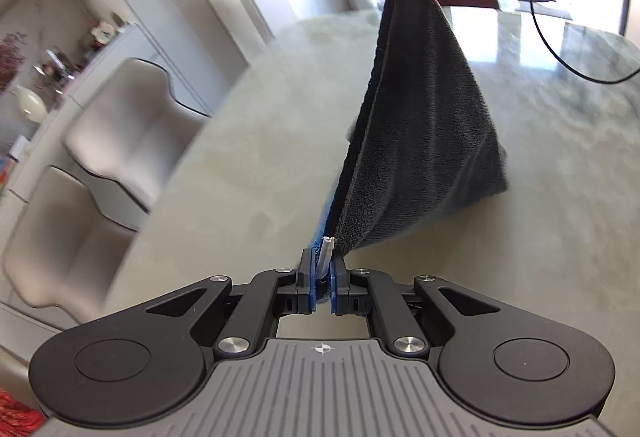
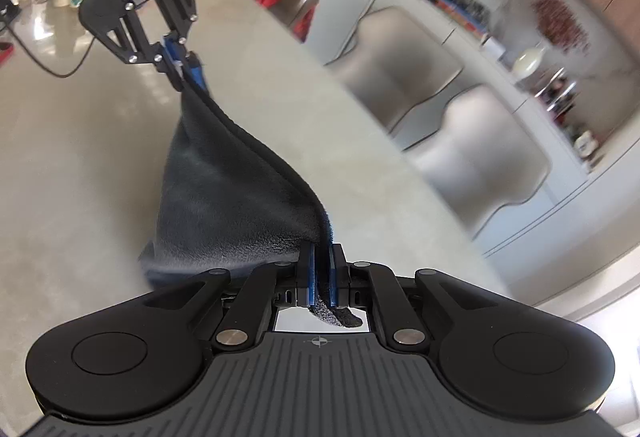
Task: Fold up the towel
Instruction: 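Lift the towel with both grippers and lay it flat on the table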
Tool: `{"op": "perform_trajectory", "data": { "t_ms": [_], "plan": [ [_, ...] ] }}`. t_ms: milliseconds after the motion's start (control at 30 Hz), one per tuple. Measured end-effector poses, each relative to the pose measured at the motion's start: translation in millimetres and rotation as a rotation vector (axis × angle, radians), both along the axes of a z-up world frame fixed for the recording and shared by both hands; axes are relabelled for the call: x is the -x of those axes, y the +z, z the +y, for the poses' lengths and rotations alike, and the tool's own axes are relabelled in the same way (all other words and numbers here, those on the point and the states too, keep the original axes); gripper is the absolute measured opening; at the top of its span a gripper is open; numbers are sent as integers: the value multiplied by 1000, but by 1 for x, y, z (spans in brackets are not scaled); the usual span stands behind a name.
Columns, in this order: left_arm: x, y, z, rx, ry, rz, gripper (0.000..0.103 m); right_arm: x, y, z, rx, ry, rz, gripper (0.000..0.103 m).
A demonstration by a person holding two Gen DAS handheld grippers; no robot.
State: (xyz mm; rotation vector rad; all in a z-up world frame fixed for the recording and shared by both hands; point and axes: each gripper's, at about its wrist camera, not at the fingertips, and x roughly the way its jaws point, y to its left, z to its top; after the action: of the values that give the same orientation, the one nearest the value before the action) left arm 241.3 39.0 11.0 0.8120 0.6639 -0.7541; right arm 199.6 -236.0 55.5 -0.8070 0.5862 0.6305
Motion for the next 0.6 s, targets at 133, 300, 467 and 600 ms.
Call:
{"op": "perform_trajectory", "data": {
  "t_ms": [133,300,467,600],
  "plan": [
    [-2,39,-3,-24,42,-118,4,-6,31,5,-13,-5,-101,7],
    [4,79,-4,-24,91,-222,3,-22,66,11,-49,-37,-208,7],
    [34,92,-2,-20,92,-232,3,-4,86,13,-70,-33,-260,7],
    [85,58,-5,-83,40,-137,3,38,56,9,-20,-1,-150,7]
  ]
}}
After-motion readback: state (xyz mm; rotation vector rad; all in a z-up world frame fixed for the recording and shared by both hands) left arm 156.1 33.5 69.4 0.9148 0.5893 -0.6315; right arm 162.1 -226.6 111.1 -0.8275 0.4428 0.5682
